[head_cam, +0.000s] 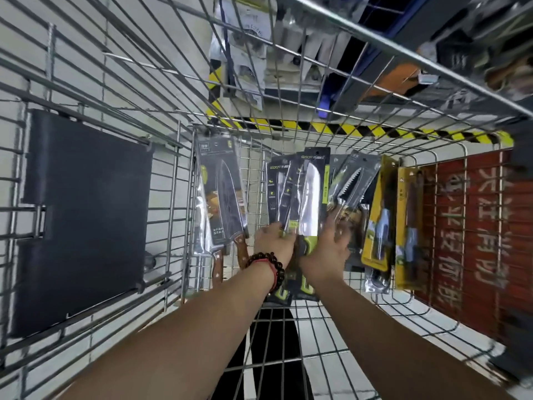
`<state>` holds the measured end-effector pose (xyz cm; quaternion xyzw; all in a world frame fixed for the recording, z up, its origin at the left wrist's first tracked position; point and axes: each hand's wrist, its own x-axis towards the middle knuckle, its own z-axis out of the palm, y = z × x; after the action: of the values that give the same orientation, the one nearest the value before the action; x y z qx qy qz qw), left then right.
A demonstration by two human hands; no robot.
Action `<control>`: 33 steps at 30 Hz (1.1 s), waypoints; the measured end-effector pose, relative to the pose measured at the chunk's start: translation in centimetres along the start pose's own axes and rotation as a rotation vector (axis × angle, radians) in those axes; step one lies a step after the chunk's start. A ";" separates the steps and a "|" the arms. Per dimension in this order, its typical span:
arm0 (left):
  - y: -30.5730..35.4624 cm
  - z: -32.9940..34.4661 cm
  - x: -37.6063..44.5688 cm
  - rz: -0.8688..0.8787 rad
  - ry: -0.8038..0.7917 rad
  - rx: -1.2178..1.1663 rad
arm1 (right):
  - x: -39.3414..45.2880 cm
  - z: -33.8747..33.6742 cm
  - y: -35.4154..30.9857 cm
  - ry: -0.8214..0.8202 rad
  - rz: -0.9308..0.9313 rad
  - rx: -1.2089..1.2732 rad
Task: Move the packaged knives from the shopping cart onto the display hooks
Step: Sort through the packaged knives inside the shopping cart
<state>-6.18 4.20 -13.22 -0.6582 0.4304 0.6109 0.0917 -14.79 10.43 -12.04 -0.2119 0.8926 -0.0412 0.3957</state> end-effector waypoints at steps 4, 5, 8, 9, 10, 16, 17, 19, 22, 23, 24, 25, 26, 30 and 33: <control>1.3 -0.2 -0.2 0.075 0.004 -0.125 | -0.1 -0.3 0.4 -0.003 0.086 0.262; 1.7 -0.5 -0.5 0.094 0.009 -0.166 | -0.4 -0.5 0.2 0.000 0.045 0.292; 2.4 -2.0 -0.8 0.084 -0.023 -0.253 | -1.9 -0.7 -1.7 -0.127 -0.022 0.503; 2.4 -2.9 -0.8 0.053 -0.043 -0.269 | -2.6 -1.0 -2.6 -0.177 -0.046 0.571; 2.6 -3.7 -1.0 0.034 -0.058 -0.296 | -2.8 -0.9 -3.0 -0.219 -0.095 0.552; 1.3 -9.9 -0.8 -0.005 0.006 -0.303 | -1.8 -0.7 -4.8 -0.277 0.032 0.617; 0.8 -10.8 -0.8 -0.016 0.012 -0.285 | -1.1 -0.7 -4.9 -0.218 0.047 0.592; -0.3 -11.9 -0.9 -0.021 0.037 -0.261 | 0.7 -0.5 -5.1 -0.095 0.048 0.374; -1.2 -12.5 -1.0 0.019 0.075 -0.238 | 2.1 0.8 -5.9 -0.085 0.033 -0.068; -1.3 -12.5 -1.0 0.030 0.098 -0.215 | 2.3 1.3 -6.1 -0.084 0.030 -0.173; -1.3 -12.5 -1.1 0.043 0.120 -0.196 | 2.3 1.7 -6.4 -0.072 0.041 -0.233; -1.4 -12.3 -1.1 0.054 0.140 -0.188 | 2.3 2.0 -6.6 -0.064 0.048 -0.264; -1.3 -12.3 -1.3 0.068 0.153 -0.186 | 2.2 2.3 -6.6 -0.064 0.039 -0.304; -1.3 -11.9 -1.8 0.109 0.157 -0.183 | 1.7 2.9 -6.5 -0.097 -0.035 -0.486; -1.2 -11.8 -2.0 0.111 0.144 -0.180 | 1.5 3.8 -7.1 -0.087 -0.052 -0.516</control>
<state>3.43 -1.76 -9.12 -0.6810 0.4151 0.6024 -0.0325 -10.51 3.74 -13.99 -0.3304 0.8500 0.1865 0.3654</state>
